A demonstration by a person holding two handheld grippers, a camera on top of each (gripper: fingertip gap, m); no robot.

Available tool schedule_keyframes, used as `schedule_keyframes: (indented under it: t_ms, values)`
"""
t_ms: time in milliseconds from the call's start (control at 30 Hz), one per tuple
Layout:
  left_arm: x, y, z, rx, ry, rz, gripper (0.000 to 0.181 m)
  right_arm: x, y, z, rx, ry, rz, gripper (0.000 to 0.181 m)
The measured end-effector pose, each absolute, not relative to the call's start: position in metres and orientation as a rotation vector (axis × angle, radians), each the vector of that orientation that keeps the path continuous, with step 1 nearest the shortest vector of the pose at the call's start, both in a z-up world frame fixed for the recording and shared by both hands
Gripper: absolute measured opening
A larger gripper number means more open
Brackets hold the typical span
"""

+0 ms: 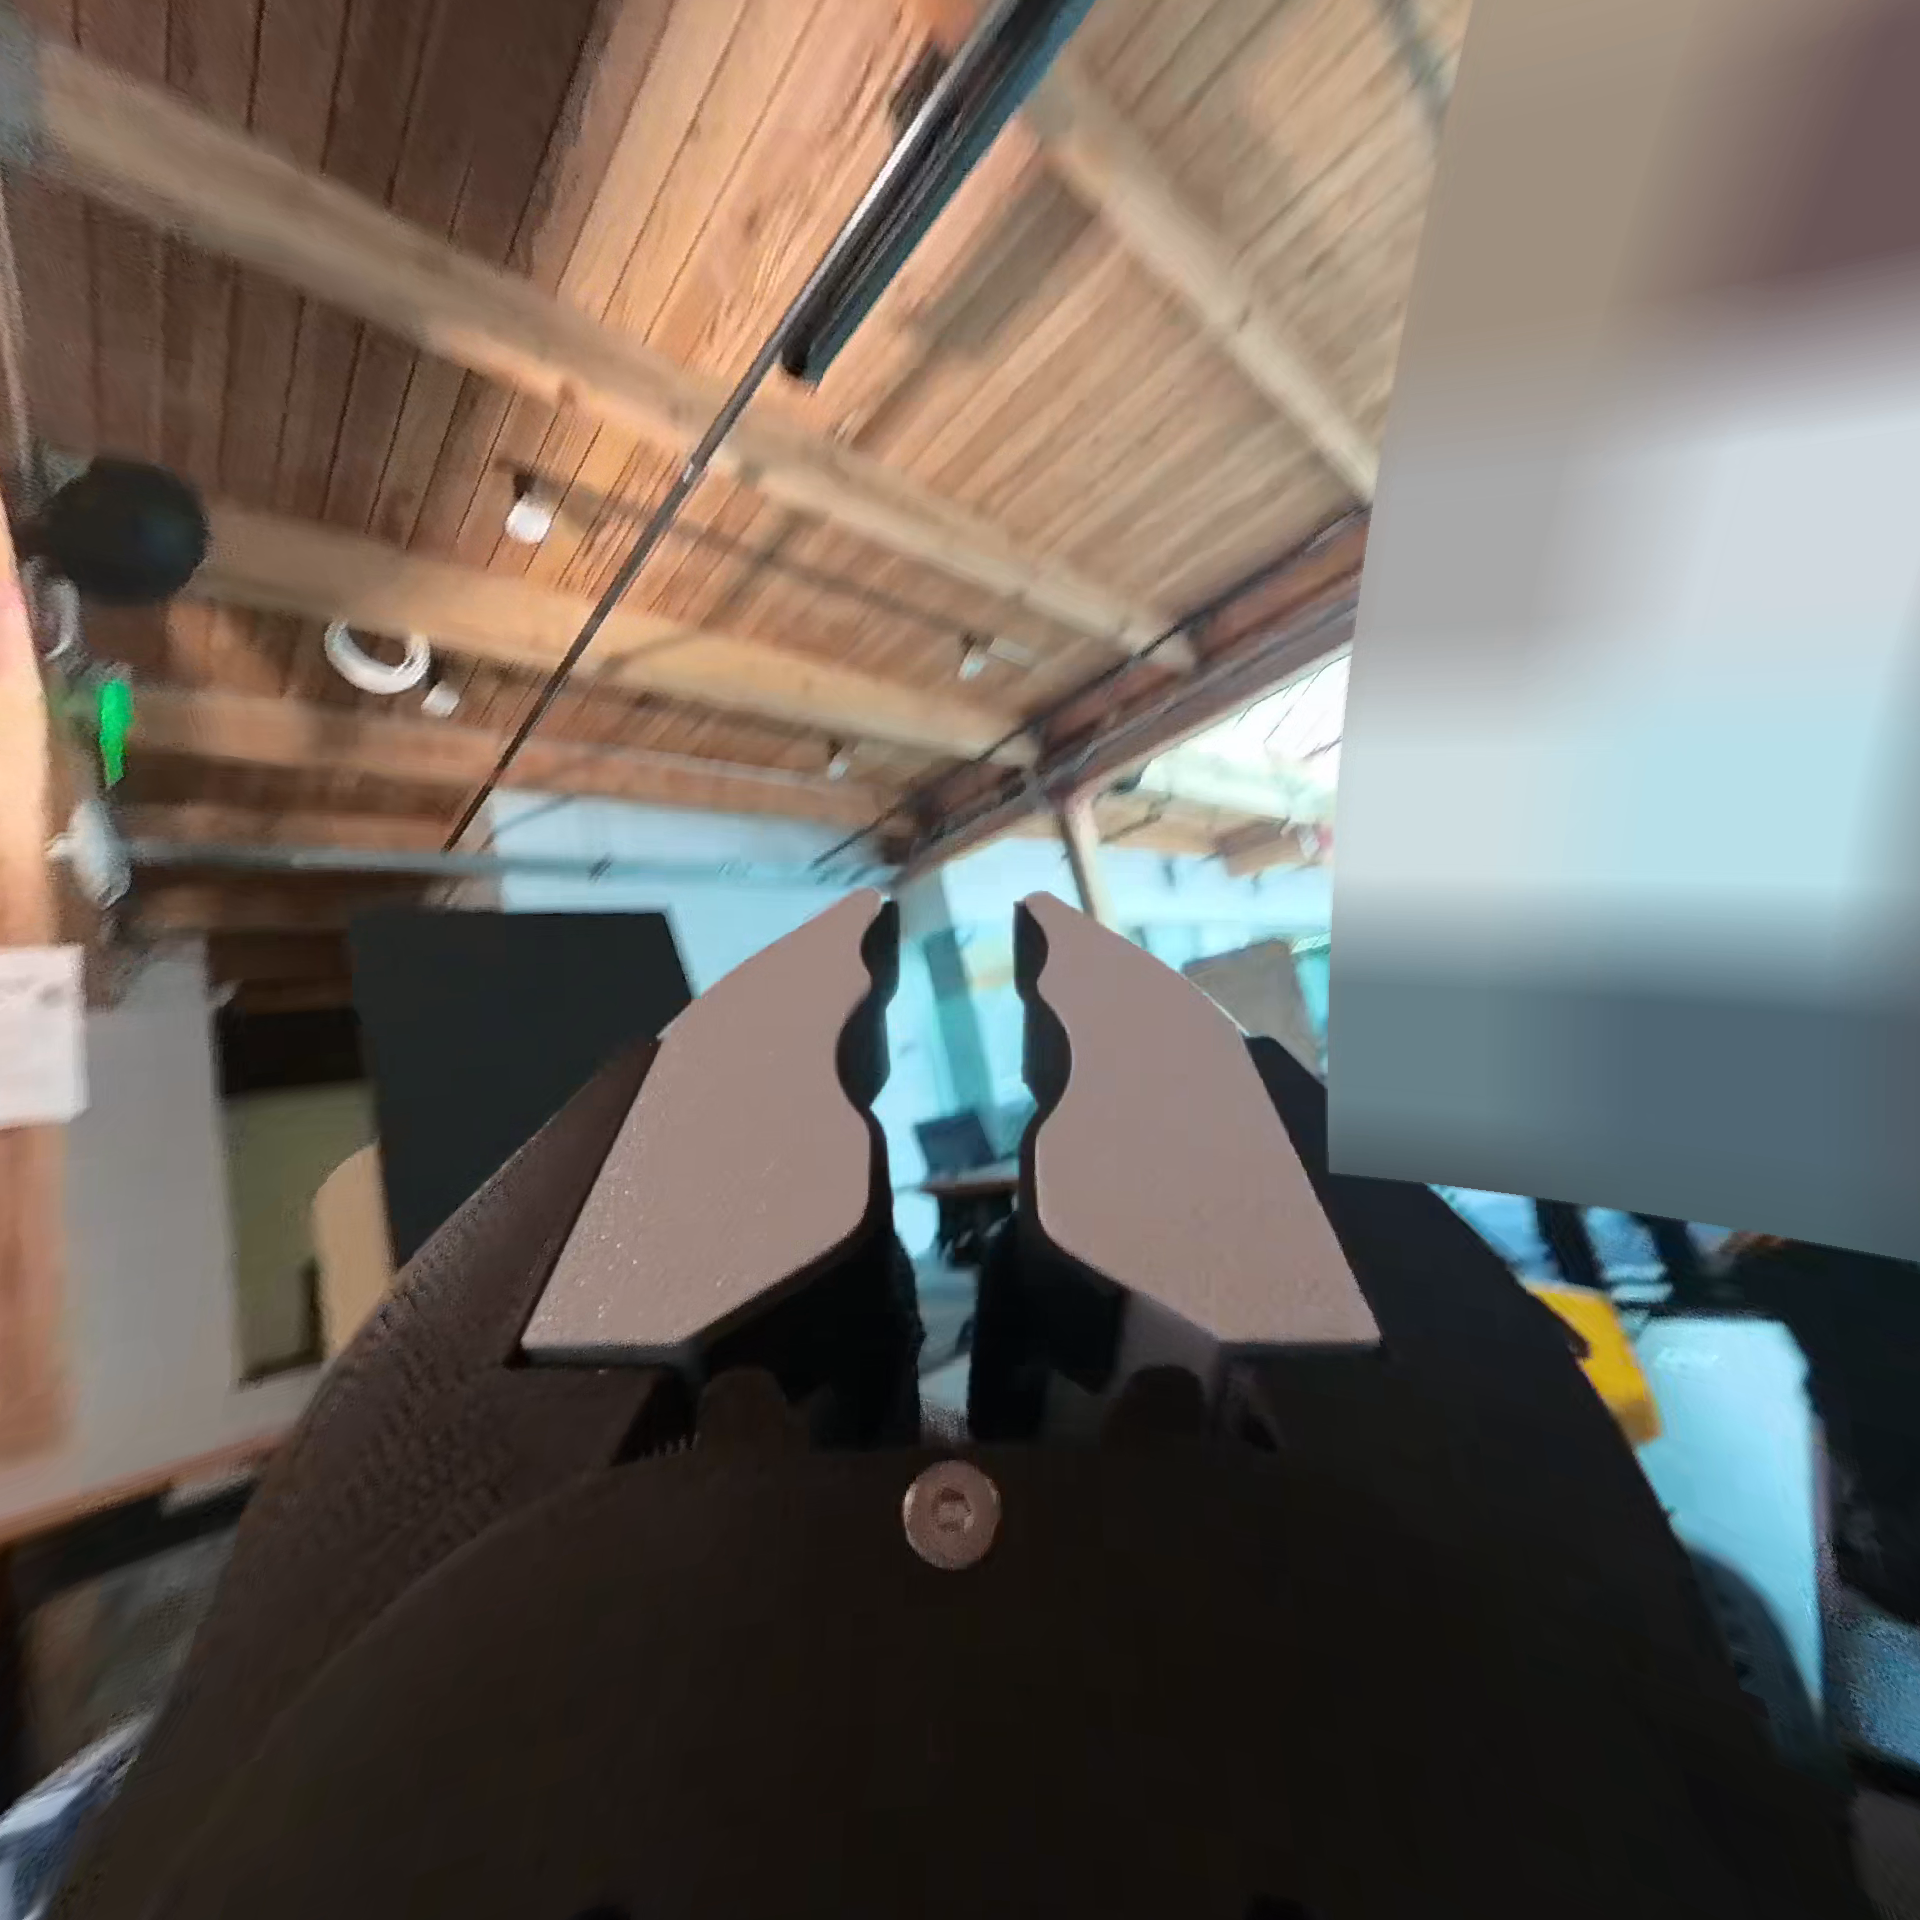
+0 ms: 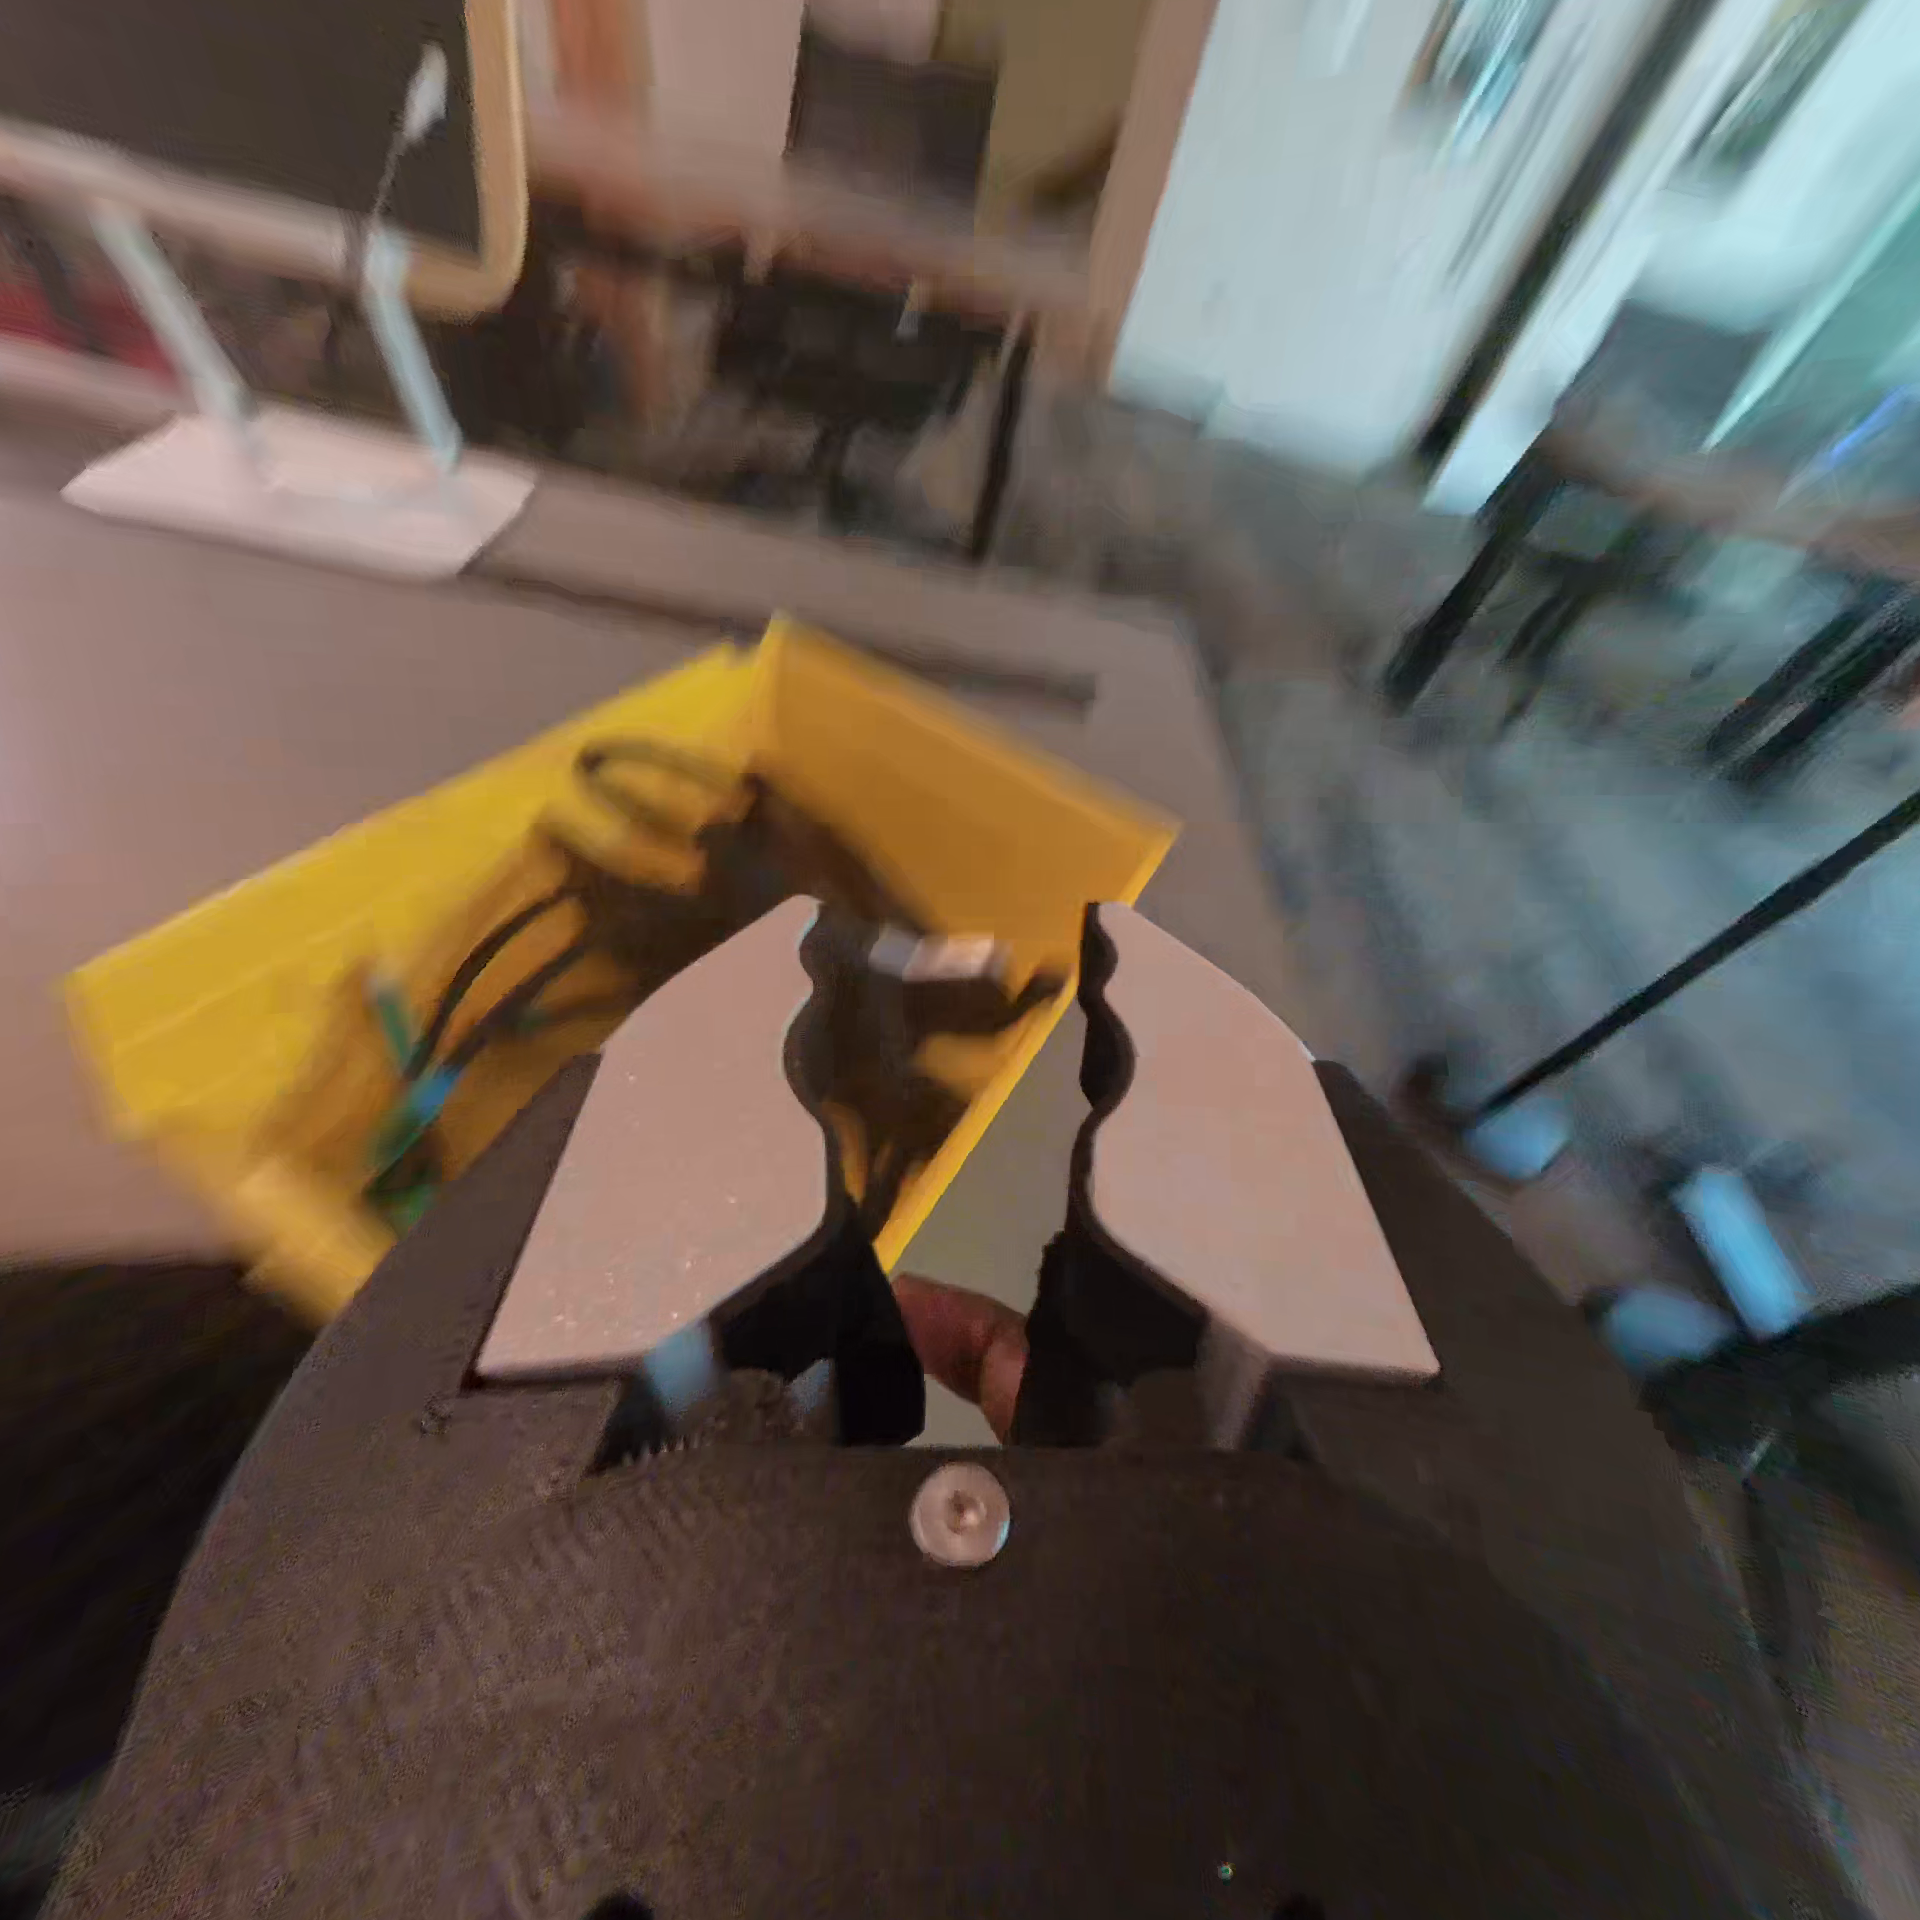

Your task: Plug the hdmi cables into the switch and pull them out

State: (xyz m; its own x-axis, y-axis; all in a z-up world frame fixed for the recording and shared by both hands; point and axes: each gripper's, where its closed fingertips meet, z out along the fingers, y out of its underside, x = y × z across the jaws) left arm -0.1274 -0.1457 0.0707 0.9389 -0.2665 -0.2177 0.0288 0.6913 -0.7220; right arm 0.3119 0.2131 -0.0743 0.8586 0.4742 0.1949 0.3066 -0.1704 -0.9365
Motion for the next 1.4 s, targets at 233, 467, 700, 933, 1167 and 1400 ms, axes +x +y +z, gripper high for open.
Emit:
schedule_keyframes:
  t_ms: [233,467,700,933,1167,1400]
  values:
    - [-0.195,-0.138,0.040,-1.122,0.149,0.205,0.022,0.302,0.161,-0.171,-2.219,-1.053,0.266,0.059]
    - [-0.237,-0.171,0.041,-1.058,0.021,0.160,0.041,0.275,0.178,-0.212,-2.392,-1.286,0.211,0.015]
    - [-0.262,-0.203,0.043,-0.994,-0.091,0.237,0.039,0.236,0.173,-0.201,-2.148,-1.462,0.333,0.013]
    - [-0.267,-0.196,0.041,-0.996,-0.100,0.233,0.035,0.262,0.204,-0.173,-2.191,-1.069,0.182,0.049]
    - [-0.244,-0.175,0.040,-1.046,-0.009,0.159,0.035,0.287,0.196,-0.193,-2.378,-0.946,0.142,0.087]
    - [-0.239,-0.176,0.045,-1.009,0.008,0.166,0.032,0.285,0.205,-0.204,-2.451,-0.922,0.155,0.040]
